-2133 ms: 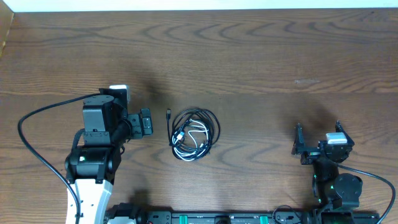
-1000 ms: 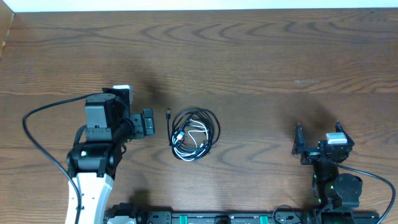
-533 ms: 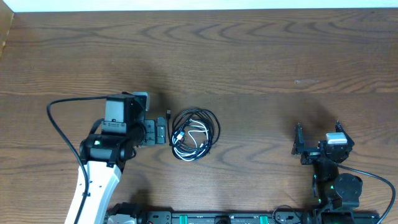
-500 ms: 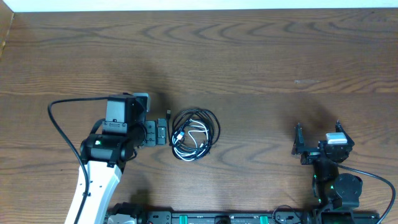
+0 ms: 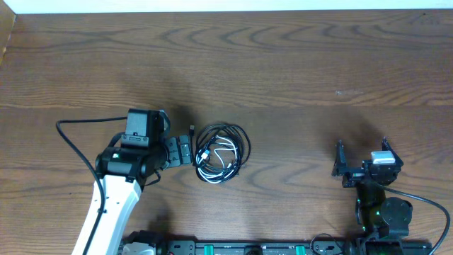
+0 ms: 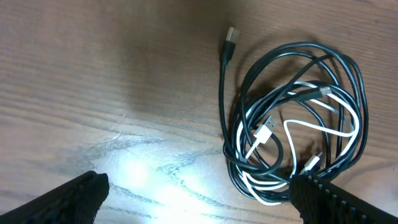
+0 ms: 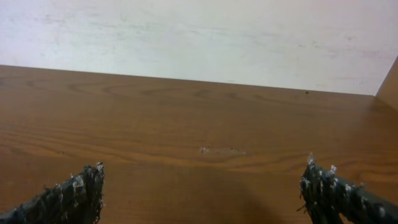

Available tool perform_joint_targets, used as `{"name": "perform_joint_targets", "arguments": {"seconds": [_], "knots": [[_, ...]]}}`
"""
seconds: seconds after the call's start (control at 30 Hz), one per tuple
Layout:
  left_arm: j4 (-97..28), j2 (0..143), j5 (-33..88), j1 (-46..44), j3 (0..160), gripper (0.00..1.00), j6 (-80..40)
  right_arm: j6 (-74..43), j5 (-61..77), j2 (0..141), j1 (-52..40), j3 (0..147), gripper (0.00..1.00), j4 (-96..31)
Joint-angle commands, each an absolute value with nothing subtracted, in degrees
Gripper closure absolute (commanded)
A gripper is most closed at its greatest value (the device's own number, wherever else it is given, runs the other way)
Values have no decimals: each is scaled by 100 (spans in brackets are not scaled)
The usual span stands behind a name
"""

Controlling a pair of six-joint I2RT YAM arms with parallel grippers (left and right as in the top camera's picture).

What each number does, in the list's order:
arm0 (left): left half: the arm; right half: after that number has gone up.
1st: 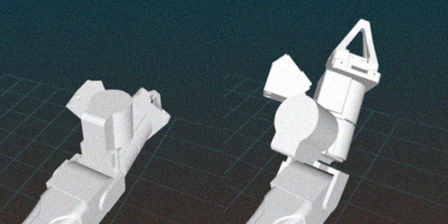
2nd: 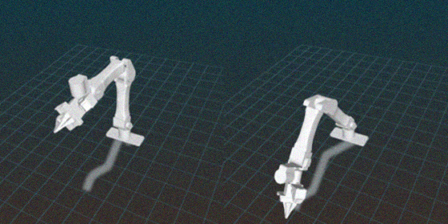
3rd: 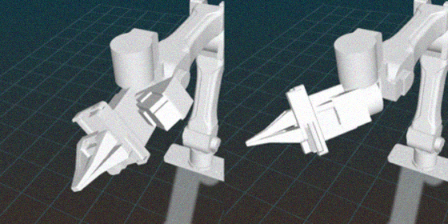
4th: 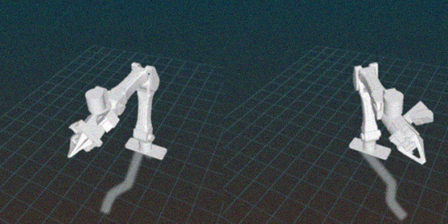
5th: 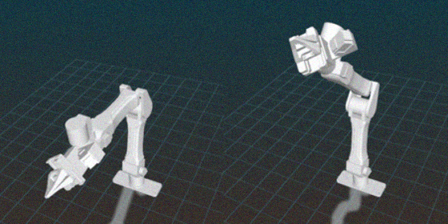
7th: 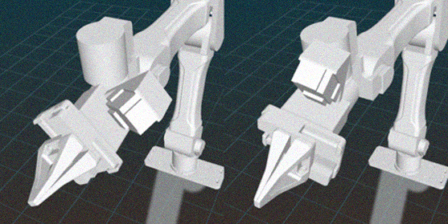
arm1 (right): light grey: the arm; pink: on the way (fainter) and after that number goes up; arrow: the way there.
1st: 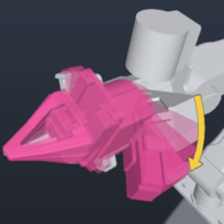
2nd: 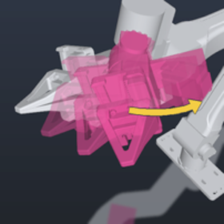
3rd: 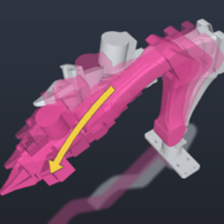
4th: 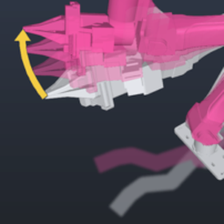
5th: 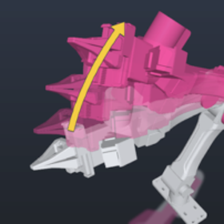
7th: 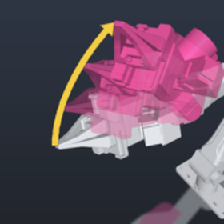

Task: Untangle cables

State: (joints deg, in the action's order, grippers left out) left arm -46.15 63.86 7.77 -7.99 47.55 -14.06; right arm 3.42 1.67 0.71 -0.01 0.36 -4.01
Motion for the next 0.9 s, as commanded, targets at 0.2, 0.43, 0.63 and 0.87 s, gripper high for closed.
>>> {"name": "perform_joint_targets", "arguments": {"seconds": [0.2,0.43,0.63,0.87], "knots": [[-4698,6622,642,-812,4899,2,-1835,392,145,38,-117,32,1,-429],[-4797,6622,646,-812,4899,2,-1833,392,148,38,-117,32,1,-427],[-4797,6622,709,-812,4899,2,-1833,344,620,38,-117,32,1,-360],[-4818,6622,703,-812,4899,3,-1835,-436,939,40,-117,84,1,-344]]}}
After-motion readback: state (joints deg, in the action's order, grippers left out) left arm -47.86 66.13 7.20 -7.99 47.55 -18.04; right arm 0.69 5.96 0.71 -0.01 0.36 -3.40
